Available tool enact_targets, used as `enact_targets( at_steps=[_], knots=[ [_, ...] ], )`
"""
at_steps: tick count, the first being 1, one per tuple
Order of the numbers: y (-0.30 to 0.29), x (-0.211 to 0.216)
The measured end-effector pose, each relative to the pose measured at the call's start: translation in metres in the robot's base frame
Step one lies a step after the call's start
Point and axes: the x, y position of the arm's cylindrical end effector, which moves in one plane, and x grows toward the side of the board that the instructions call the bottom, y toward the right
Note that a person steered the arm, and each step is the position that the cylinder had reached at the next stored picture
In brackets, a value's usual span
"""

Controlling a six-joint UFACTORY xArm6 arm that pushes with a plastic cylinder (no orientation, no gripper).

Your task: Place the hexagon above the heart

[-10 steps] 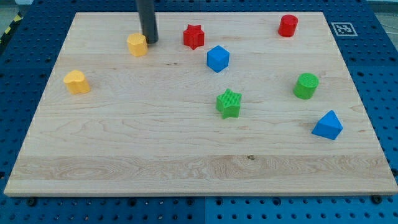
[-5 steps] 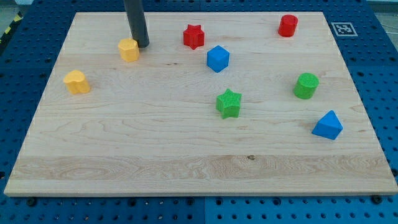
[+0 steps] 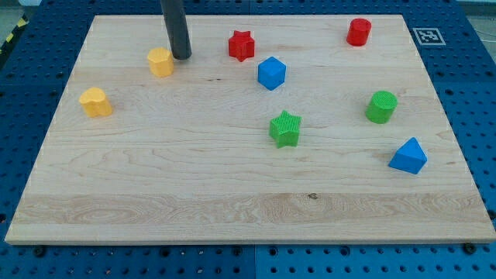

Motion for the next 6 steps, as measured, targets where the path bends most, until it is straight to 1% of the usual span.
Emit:
enact_targets(
  at_steps=[2,3,6],
  knots=[
    [-0.007,0.027],
    [-0.021,0.034],
    [-0.04,0.036]
  ],
)
